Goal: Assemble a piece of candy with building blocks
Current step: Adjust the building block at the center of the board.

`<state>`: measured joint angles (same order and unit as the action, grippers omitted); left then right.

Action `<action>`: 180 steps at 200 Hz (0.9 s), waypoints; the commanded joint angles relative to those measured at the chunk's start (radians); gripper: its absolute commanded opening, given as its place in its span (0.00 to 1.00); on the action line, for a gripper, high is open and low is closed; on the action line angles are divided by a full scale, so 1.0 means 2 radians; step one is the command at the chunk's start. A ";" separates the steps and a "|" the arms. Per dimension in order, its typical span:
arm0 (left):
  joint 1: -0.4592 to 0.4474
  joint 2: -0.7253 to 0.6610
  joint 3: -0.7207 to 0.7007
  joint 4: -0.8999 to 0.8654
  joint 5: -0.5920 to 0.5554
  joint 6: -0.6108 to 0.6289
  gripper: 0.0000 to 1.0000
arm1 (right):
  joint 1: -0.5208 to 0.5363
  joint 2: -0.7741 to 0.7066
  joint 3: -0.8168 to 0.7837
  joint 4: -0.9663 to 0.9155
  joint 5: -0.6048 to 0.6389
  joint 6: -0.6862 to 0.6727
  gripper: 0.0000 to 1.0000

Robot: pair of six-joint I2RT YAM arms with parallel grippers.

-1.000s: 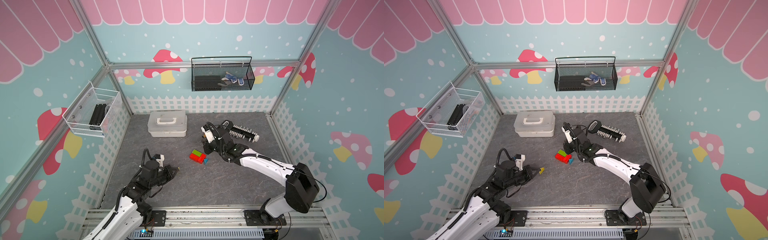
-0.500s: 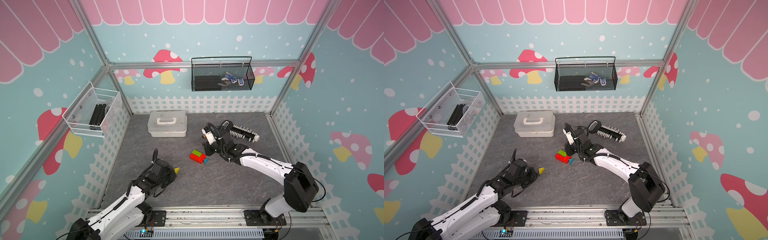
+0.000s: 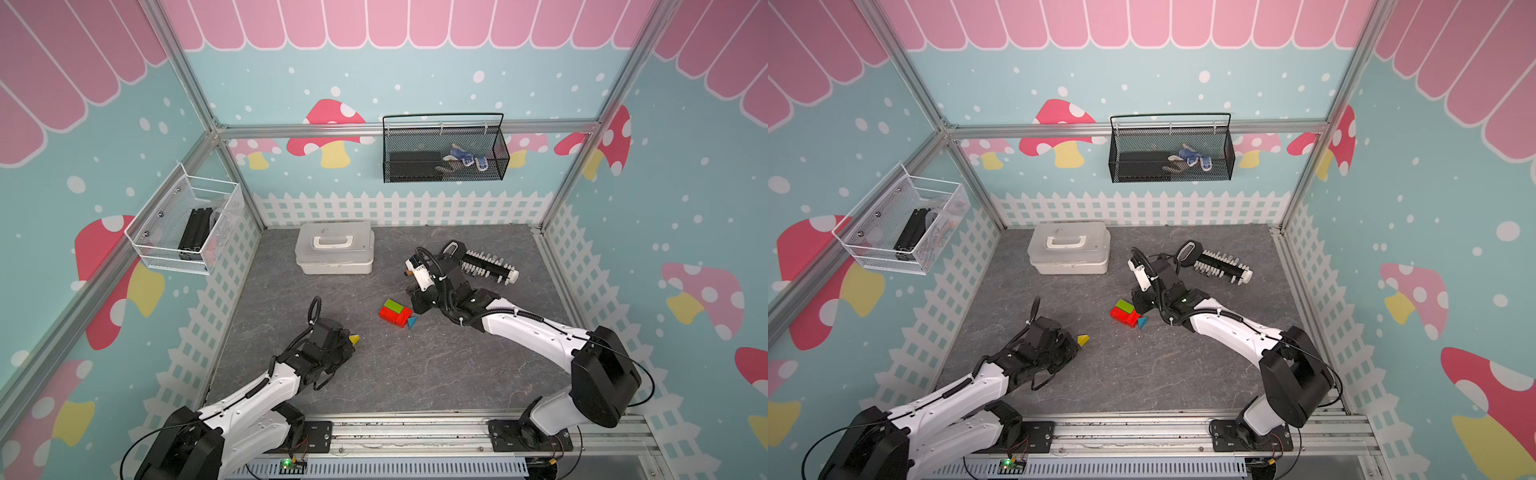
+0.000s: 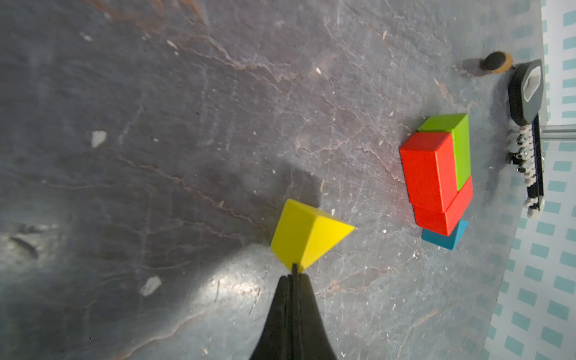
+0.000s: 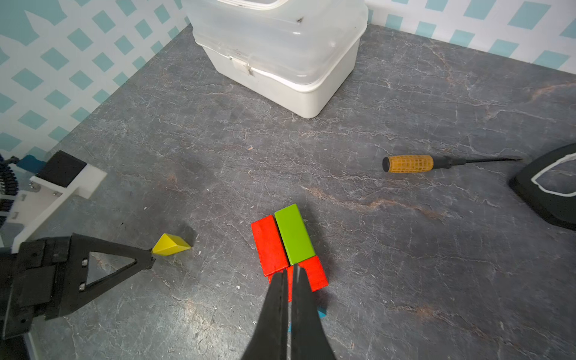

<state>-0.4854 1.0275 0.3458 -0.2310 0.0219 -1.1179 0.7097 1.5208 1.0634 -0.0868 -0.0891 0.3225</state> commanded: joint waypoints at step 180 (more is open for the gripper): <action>0.075 -0.068 0.036 -0.119 -0.037 0.064 0.00 | -0.005 -0.003 -0.008 -0.012 -0.021 0.004 0.00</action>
<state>-0.3458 1.0012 0.3878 -0.2573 0.0143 -1.0382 0.7063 1.5208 1.0622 -0.0914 -0.1246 0.3229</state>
